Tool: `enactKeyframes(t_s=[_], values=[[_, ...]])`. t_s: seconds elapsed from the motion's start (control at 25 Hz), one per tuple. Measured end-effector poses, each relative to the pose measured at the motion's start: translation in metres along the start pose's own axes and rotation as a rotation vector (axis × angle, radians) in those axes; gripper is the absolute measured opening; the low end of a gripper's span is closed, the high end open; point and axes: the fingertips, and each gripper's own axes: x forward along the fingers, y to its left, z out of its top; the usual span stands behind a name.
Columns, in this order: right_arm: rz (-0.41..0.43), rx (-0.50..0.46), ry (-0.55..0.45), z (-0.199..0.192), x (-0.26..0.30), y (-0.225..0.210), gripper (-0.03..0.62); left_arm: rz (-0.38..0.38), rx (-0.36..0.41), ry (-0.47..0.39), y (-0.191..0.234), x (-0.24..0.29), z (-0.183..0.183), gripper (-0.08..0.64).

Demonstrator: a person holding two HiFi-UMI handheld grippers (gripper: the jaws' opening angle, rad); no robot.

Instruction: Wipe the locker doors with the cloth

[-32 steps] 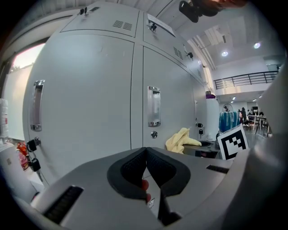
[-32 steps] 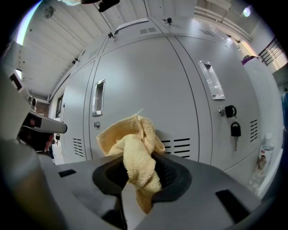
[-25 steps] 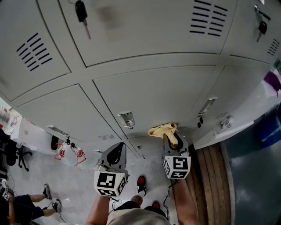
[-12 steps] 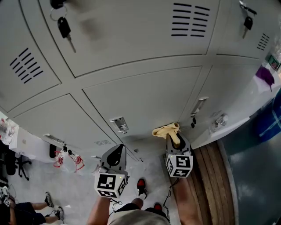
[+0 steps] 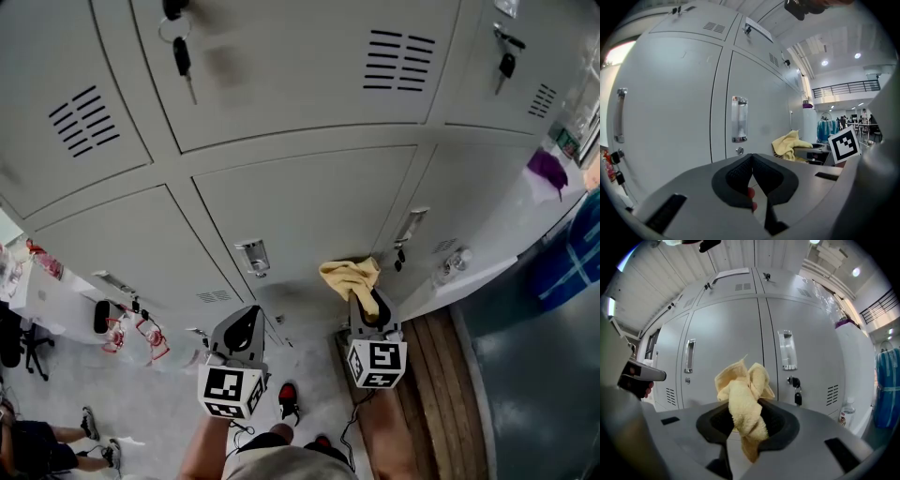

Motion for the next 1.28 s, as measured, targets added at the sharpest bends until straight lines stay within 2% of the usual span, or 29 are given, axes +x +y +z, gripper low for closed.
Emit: enactKeyframes(t_s=[0.32,0.56,0.96,1.28], values=[[0.035,-0.060,-0.068,0.043,-0.060,0.008,0.129,0.005,0.010,-0.067,-0.030,-0.042,0.019,0.023],[0.069,-0.075,-0.108,0.057,-0.119,0.017,0.130,0.032,0.024,-0.105,-0.057,-0.092,0.025,0.023],[0.151,-0.092,-0.135,0.055,-0.221,0.041,0.130,0.103,0.037,-0.134,-0.101,-0.185,0.013,0.023],[0.186,-0.096,-0.135,0.041,-0.286,0.049,0.130,0.142,0.036,-0.124,-0.134,-0.242,-0.007,0.023]])
